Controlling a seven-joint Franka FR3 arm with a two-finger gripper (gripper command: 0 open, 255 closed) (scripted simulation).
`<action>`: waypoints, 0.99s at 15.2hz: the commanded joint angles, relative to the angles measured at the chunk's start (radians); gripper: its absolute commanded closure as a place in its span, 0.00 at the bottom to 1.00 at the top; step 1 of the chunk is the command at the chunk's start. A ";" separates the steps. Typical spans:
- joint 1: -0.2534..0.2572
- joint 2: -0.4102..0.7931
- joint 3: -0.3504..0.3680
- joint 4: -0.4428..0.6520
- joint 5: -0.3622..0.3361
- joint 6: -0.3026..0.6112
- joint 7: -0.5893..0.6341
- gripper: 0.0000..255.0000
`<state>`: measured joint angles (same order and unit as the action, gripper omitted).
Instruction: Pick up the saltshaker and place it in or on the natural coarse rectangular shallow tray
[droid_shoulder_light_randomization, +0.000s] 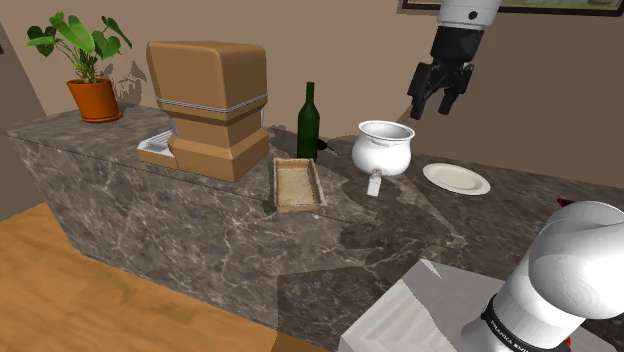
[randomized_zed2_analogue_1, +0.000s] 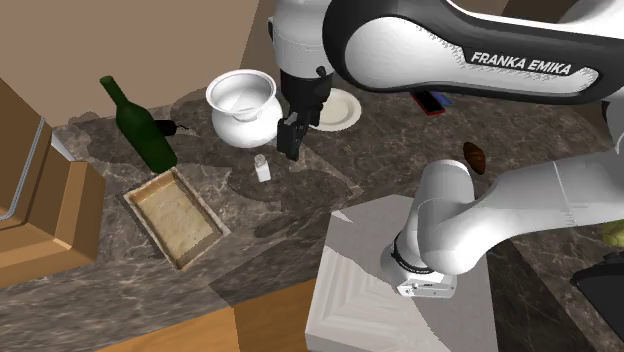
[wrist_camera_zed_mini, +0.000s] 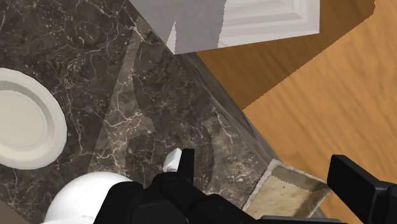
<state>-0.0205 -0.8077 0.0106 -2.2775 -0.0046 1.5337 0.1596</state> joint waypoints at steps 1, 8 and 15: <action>0.000 0.000 0.000 0.000 0.000 0.000 0.000 0.00; -0.025 0.146 -0.057 -0.076 -0.035 0.208 -0.047 0.00; -0.048 0.346 -0.114 -0.088 -0.054 0.407 -0.092 0.00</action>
<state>-0.0648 -0.4930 -0.0943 -2.3689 -0.0564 1.9140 0.0757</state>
